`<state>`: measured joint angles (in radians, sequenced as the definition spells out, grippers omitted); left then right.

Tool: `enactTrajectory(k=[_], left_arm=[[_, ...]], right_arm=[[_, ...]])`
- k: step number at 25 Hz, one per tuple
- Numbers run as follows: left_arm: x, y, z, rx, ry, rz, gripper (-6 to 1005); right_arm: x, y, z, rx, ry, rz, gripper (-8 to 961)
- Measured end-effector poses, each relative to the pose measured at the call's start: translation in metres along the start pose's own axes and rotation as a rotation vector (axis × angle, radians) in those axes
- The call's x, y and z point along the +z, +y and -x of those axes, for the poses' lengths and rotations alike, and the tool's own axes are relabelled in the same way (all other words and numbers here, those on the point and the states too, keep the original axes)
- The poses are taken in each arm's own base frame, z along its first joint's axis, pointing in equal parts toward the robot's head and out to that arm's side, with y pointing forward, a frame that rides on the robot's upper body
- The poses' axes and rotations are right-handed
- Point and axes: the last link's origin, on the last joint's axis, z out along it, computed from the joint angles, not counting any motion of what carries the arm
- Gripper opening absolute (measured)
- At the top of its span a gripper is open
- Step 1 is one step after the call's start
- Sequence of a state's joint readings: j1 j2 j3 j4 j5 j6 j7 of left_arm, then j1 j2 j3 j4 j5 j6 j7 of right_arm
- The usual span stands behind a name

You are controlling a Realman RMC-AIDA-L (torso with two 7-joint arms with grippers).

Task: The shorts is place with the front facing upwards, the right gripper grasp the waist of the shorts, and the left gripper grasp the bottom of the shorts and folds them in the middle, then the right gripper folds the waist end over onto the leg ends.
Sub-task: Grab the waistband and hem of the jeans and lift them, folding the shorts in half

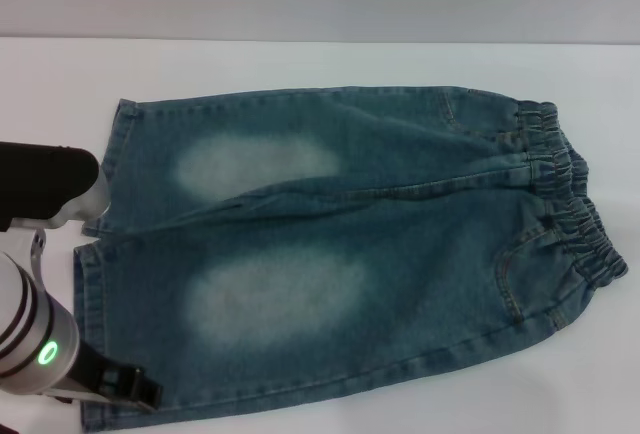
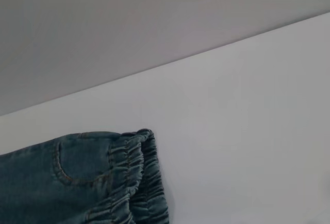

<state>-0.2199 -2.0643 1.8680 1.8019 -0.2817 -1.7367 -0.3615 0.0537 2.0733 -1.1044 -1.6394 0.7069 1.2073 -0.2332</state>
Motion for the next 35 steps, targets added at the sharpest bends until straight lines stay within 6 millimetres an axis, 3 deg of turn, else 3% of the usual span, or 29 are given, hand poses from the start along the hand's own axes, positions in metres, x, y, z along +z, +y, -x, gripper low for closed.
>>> enactTrajectory(k=[23,28,35], left_arm=[[0.0046,0.0025,-0.0060,0.022,-0.008,0.012,788],[0.0045,0.0004,-0.0073,0.015,-0.005,0.007,533],[0.0017,0.0023,-0.0088,0.022,0.005,0.015,311]], right_arm=[[-0.0043,0.0035,0.0027,-0.019,-0.003,0.003,726],[-0.0055,0.0021,0.0026,-0.016,-0.001,0.000,726],[-0.0060,0.0015,0.0024,-0.012,-0.002,0.001,726]])
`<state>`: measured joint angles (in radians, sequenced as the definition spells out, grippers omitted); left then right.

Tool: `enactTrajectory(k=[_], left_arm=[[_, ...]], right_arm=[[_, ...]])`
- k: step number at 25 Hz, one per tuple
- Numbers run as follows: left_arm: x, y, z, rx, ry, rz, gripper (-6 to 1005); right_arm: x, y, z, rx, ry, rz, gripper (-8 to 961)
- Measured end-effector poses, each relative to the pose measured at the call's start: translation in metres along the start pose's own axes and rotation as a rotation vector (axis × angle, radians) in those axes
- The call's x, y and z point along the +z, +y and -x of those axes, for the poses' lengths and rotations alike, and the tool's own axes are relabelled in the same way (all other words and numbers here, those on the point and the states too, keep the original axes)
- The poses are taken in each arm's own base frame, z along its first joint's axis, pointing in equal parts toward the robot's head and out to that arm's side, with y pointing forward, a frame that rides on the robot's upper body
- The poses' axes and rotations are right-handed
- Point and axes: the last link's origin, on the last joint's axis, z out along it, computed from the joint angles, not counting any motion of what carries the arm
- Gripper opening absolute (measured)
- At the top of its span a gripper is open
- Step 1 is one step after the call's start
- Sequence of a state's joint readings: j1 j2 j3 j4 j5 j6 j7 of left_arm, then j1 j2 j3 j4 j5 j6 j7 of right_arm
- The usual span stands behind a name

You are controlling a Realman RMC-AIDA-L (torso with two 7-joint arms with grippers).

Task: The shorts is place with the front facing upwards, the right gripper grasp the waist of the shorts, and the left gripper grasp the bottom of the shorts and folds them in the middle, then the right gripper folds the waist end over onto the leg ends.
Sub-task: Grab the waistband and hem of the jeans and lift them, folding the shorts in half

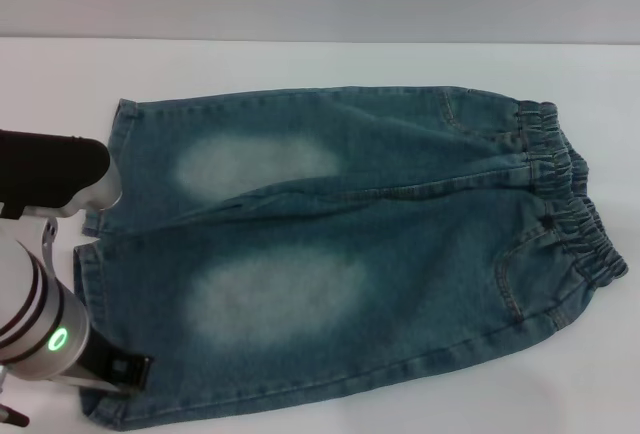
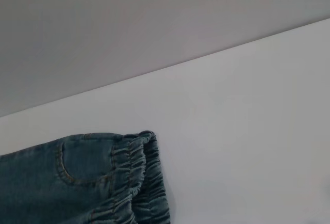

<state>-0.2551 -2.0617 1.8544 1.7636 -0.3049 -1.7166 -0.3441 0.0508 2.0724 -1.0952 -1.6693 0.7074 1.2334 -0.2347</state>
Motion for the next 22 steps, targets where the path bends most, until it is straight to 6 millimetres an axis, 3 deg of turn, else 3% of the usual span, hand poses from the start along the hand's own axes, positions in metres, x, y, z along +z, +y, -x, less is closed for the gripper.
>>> enactTrajectory(k=[9,12,22], left_arm=[[-0.006,0.004,-0.004,0.022,0.010,0.000,121],[-0.007,0.005,-0.005,0.033,0.015,0.001,-2],[-0.011,0.008,-0.010,0.052,0.033,0.002,10]], right_arm=[[0.000,0.002,-0.002,-0.001,0.011,0.006,727],[0.003,0.006,-0.004,-0.002,0.023,0.018,726],[0.017,0.020,-0.016,0.007,0.068,0.077,726]])
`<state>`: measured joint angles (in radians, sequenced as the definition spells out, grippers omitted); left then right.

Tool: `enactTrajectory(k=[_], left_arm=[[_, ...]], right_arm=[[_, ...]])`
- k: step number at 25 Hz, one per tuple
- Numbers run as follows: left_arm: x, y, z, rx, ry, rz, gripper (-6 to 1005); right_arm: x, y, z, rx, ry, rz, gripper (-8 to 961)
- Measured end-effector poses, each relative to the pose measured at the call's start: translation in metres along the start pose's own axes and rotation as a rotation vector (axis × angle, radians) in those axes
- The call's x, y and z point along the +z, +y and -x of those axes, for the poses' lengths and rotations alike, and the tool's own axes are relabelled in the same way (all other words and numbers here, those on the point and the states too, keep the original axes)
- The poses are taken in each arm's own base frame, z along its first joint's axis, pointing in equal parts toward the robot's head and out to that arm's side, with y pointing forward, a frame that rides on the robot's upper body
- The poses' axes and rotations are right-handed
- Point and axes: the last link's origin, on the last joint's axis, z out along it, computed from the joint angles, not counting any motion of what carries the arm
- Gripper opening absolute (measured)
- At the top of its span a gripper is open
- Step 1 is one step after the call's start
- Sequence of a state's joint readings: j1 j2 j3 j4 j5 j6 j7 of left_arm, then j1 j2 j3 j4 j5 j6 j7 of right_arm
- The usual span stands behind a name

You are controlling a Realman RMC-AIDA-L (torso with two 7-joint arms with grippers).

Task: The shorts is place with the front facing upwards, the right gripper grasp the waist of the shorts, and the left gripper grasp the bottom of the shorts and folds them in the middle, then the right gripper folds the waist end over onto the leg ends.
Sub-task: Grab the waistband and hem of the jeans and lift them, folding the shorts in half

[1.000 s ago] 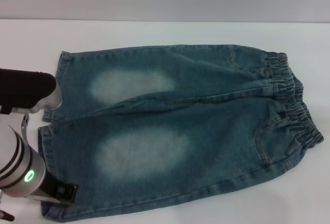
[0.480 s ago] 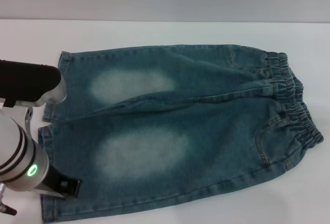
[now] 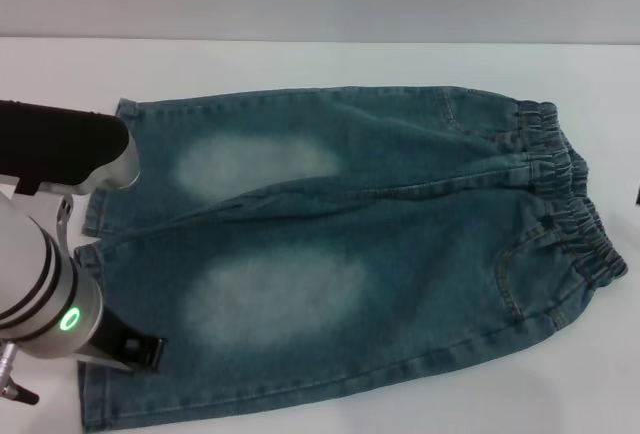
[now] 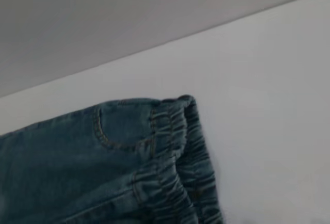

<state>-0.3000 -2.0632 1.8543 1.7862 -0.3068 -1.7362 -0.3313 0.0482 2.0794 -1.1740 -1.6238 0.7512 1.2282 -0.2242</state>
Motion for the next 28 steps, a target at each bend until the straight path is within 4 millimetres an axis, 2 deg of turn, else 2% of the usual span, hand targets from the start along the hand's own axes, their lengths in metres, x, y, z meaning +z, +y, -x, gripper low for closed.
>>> enactTrajectory(k=[8,18,25,28], left_arm=[[-0.002,0.002,-0.003,0.011,0.004,-0.003,20],[-0.011,0.002,-0.003,0.015,0.010,-0.013,32],[-0.006,-0.007,0.011,-0.037,-0.046,-0.054,40],[-0.002,-0.005,0.016,-0.050,-0.065,-0.058,138]], right_arm=[[0.014,0.003,-0.013,0.014,0.048,0.023,727],[0.014,0.005,-0.015,0.015,0.051,0.035,726],[0.006,0.002,-0.009,0.011,0.022,0.021,726],[0.004,0.000,-0.007,0.013,0.015,0.018,727]])
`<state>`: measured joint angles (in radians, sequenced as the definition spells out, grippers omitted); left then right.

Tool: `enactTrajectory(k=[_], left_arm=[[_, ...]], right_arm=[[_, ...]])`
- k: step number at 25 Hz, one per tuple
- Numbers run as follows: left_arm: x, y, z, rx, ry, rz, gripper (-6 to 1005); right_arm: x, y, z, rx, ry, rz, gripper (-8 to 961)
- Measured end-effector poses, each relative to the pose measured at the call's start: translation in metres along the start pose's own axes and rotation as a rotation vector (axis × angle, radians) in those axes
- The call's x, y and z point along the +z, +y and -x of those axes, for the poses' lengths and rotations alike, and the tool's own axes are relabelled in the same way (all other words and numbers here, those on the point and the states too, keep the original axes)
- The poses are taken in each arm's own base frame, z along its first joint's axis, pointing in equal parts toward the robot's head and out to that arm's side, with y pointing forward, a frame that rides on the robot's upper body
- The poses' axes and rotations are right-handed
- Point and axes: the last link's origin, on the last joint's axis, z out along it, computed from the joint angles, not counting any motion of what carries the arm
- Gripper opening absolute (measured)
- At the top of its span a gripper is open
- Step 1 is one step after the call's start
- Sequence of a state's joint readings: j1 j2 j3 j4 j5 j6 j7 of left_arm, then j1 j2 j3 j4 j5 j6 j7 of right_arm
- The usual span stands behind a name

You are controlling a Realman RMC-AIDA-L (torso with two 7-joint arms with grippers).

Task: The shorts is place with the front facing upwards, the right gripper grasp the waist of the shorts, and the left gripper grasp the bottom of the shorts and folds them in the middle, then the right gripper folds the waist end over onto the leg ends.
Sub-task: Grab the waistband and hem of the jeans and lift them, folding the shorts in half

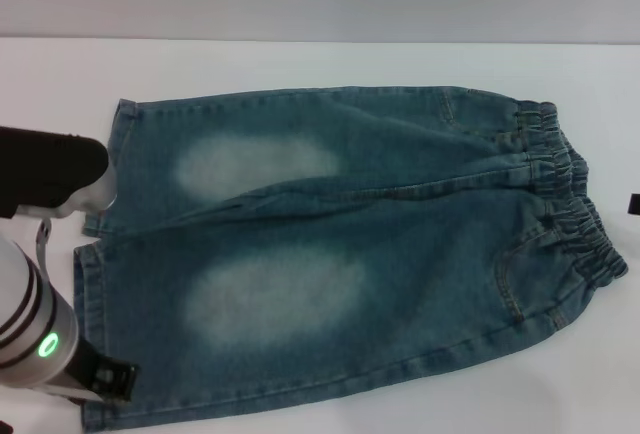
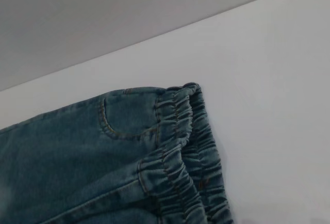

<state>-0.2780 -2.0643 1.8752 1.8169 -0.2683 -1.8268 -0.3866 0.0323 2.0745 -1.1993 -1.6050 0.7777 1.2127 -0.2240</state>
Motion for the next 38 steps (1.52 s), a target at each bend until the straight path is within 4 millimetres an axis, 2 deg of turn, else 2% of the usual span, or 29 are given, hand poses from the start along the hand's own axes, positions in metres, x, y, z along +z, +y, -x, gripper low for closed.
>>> enactTrajectory(k=[3,14,20,22,38], left_arm=[[0.001,0.003,0.003,-0.002,-0.007,0.007,235],[0.002,0.008,0.001,0.007,0.001,0.026,476],[0.007,0.006,0.003,0.001,-0.016,0.017,683],[0.008,0.006,0.003,0.002,-0.015,0.019,844],[0.016,0.007,0.003,0.007,-0.027,0.031,786]], right_arm=[[-0.001,0.001,0.002,-0.006,-0.004,0.001,727],[0.000,0.004,0.003,-0.019,-0.002,0.004,727],[-0.001,0.003,0.002,-0.017,0.000,0.002,727],[-0.001,0.002,0.001,-0.017,0.000,0.002,727],[-0.001,0.003,0.001,-0.020,0.003,0.005,726]])
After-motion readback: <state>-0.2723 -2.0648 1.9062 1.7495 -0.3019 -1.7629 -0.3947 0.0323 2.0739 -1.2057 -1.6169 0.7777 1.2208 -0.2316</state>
